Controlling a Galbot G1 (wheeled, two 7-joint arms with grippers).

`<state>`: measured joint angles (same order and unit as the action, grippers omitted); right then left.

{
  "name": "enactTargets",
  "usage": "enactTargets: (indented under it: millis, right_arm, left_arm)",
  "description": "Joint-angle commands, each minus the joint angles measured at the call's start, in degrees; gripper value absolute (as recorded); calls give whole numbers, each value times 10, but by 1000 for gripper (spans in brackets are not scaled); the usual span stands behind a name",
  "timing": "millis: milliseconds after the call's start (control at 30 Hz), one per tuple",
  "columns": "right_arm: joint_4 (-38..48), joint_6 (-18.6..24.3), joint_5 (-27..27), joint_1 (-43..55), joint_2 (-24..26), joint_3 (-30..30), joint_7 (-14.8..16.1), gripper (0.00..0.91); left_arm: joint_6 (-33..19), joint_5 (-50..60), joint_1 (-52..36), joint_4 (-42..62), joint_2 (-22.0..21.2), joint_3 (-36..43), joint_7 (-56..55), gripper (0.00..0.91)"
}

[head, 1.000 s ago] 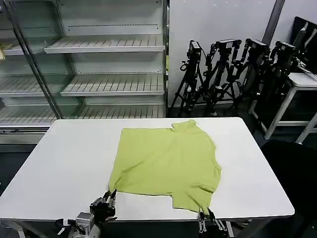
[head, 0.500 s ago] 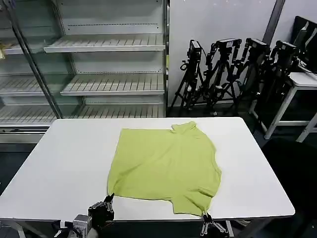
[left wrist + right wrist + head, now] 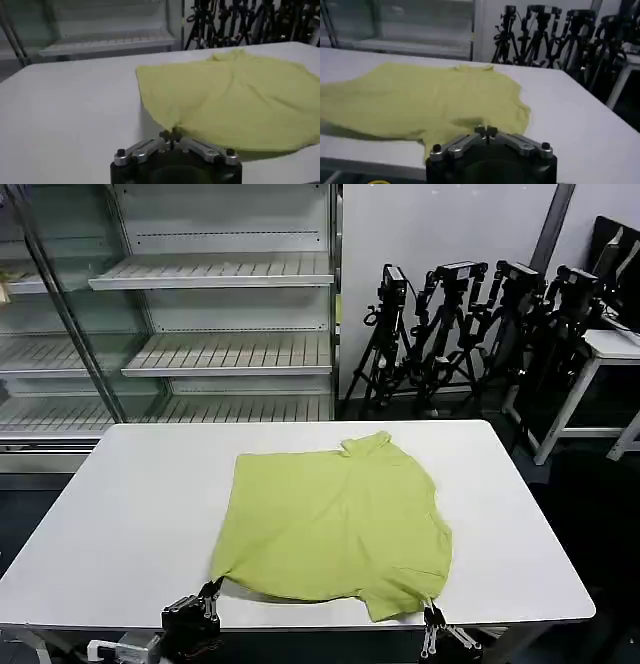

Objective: Fold and organize the clothes.

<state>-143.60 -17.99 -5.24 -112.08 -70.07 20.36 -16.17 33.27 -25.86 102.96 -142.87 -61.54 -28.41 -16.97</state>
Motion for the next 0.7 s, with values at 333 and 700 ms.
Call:
enactTargets:
  millis: [333, 700]
  right_arm:
    - [-6, 6, -67, 65, 21, 58, 16, 0]
    - [67, -26, -127, 197, 53, 52, 13, 0]
  left_arm:
    - [-3, -36, -8, -30, 11, -26, 18, 20]
    - [-11, -47, -98, 62, 28, 8, 25, 20]
